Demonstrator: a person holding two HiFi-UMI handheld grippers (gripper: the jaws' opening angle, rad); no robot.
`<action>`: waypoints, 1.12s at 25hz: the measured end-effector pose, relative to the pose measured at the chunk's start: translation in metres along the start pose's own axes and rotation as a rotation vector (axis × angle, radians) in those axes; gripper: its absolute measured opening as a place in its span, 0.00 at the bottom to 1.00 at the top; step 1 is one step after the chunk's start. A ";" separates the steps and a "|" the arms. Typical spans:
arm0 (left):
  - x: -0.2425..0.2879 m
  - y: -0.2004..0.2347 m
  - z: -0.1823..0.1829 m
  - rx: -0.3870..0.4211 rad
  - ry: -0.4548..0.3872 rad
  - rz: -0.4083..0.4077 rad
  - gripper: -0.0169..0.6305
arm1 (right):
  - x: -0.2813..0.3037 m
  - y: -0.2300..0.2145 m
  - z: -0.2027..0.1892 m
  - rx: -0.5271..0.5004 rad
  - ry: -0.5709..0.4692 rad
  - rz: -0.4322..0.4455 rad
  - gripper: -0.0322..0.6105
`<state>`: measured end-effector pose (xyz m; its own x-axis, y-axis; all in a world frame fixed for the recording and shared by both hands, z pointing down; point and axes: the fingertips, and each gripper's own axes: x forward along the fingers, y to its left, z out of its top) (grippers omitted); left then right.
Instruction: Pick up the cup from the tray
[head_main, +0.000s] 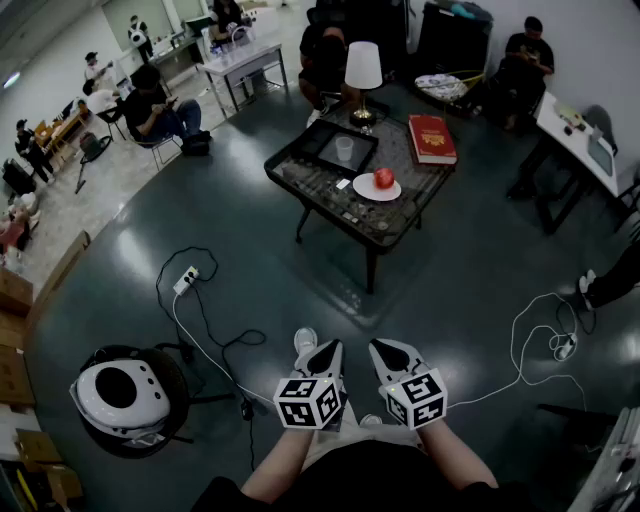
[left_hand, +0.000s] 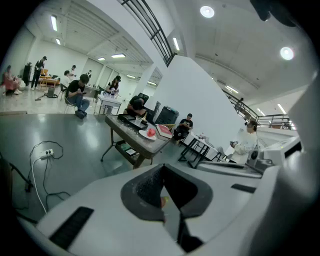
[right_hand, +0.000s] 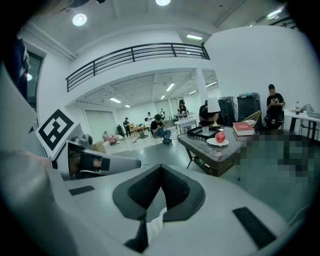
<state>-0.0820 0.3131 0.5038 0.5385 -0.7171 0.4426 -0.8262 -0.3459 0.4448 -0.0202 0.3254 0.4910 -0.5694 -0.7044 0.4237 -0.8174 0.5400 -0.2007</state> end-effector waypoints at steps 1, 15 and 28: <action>-0.010 -0.015 -0.012 0.021 0.016 -0.002 0.04 | -0.017 0.007 -0.007 0.003 0.003 0.001 0.07; -0.068 -0.099 -0.054 0.170 0.019 0.030 0.04 | -0.127 0.021 -0.024 0.016 -0.087 -0.034 0.07; -0.075 -0.104 -0.057 0.159 -0.006 0.069 0.04 | -0.136 0.032 -0.027 0.007 -0.097 0.014 0.07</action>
<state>-0.0268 0.4374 0.4690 0.4788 -0.7461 0.4626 -0.8773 -0.3866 0.2845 0.0330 0.4509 0.4513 -0.5861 -0.7385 0.3333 -0.8098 0.5469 -0.2122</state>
